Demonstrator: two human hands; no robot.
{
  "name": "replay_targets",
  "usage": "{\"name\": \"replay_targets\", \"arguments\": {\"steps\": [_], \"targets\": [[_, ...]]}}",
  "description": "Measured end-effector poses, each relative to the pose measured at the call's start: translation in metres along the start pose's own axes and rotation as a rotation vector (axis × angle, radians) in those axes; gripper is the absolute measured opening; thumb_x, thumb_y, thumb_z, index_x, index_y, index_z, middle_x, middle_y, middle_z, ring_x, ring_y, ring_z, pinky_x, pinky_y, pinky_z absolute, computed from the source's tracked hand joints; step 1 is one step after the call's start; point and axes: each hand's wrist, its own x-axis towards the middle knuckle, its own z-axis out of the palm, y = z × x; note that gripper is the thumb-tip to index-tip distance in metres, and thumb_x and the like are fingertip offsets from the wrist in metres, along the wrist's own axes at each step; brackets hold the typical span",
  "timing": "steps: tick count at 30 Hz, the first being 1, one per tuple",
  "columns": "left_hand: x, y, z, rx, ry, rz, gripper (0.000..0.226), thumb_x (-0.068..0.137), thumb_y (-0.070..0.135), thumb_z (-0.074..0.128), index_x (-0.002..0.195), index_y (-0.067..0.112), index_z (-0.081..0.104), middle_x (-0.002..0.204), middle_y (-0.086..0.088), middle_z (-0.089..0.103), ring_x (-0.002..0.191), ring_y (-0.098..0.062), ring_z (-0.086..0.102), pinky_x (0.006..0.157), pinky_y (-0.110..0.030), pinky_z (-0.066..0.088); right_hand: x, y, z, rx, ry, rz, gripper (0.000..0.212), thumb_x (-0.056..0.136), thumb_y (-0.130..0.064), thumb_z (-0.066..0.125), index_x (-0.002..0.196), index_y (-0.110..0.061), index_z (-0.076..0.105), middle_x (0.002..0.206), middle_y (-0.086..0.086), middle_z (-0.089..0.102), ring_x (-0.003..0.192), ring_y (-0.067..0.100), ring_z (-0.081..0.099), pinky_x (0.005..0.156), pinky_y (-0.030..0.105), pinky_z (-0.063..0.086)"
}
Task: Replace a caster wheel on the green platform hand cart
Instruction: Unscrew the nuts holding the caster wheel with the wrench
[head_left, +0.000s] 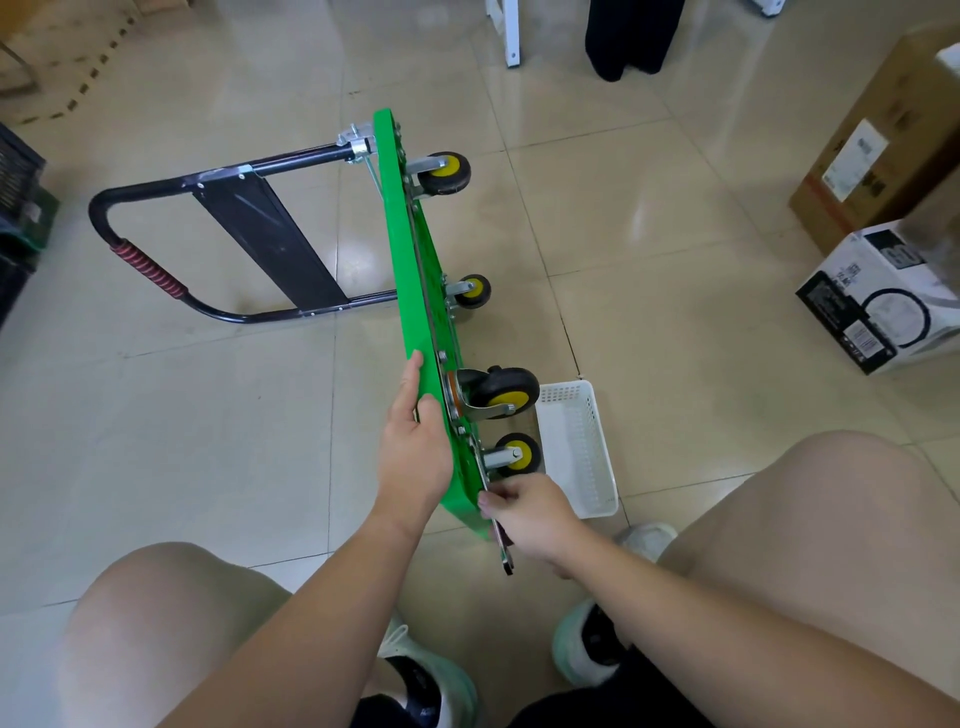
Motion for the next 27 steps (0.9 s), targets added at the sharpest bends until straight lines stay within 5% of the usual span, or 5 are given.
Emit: {"name": "replay_targets", "arguments": {"steps": [11, 18, 21, 24, 27], "targets": [[-0.001, 0.005, 0.000, -0.047, -0.007, -0.005, 0.055, 0.107, 0.017, 0.033, 0.155, 0.043, 0.037, 0.143, 0.021, 0.054, 0.098, 0.021, 0.055, 0.080, -0.003, 0.041, 0.005, -0.013, -0.004, 0.108, -0.029, -0.001, 0.023, 0.099, -0.031, 0.058, 0.106, -0.016, 0.074, 0.084, -0.006, 0.072, 0.065, 0.006, 0.069, 0.068, 0.027, 0.053], [-0.001, 0.005, 0.001, -0.025, -0.006, -0.015, 0.055, 0.108, 0.019, 0.032, 0.155, 0.047, 0.036, 0.145, 0.018, 0.055, 0.101, 0.001, 0.061, 0.088, -0.019, 0.049, 0.025, 0.005, 0.000, 0.134, -0.047, -0.025, 0.026, 0.096, -0.025, 0.065, 0.121, -0.018, 0.071, 0.100, -0.004, 0.075, 0.083, 0.011, 0.072, 0.077, 0.025, 0.057], [0.001, 0.003, 0.002, -0.032, 0.005, -0.020, 0.054, 0.108, 0.018, 0.032, 0.154, 0.046, 0.037, 0.143, 0.012, 0.059, 0.093, -0.003, 0.062, 0.083, -0.020, 0.050, 0.040, 0.012, 0.004, 0.108, -0.036, -0.044, 0.029, 0.096, -0.020, 0.065, 0.124, -0.017, 0.070, 0.114, -0.002, 0.073, 0.103, 0.014, 0.068, 0.097, 0.031, 0.053], [0.004, -0.001, 0.003, 0.000, 0.014, -0.013, 0.055, 0.107, 0.018, 0.032, 0.154, 0.046, 0.037, 0.140, -0.001, 0.063, 0.097, -0.031, 0.061, 0.084, -0.036, 0.051, 0.060, 0.011, 0.010, 0.036, 0.009, -0.019, 0.029, 0.096, -0.012, 0.064, 0.124, -0.010, 0.069, 0.118, 0.003, 0.070, 0.109, 0.017, 0.062, 0.106, 0.035, 0.046], [0.004, 0.001, 0.003, 0.020, 0.020, 0.006, 0.055, 0.106, 0.018, 0.032, 0.154, 0.046, 0.037, 0.144, 0.012, 0.058, 0.096, -0.024, 0.061, 0.089, -0.037, 0.050, 0.079, 0.008, 0.009, 0.077, 0.046, -0.020, 0.028, 0.093, 0.000, 0.062, 0.119, -0.005, 0.070, 0.111, 0.008, 0.069, 0.107, 0.022, 0.060, 0.108, 0.040, 0.044]]}}
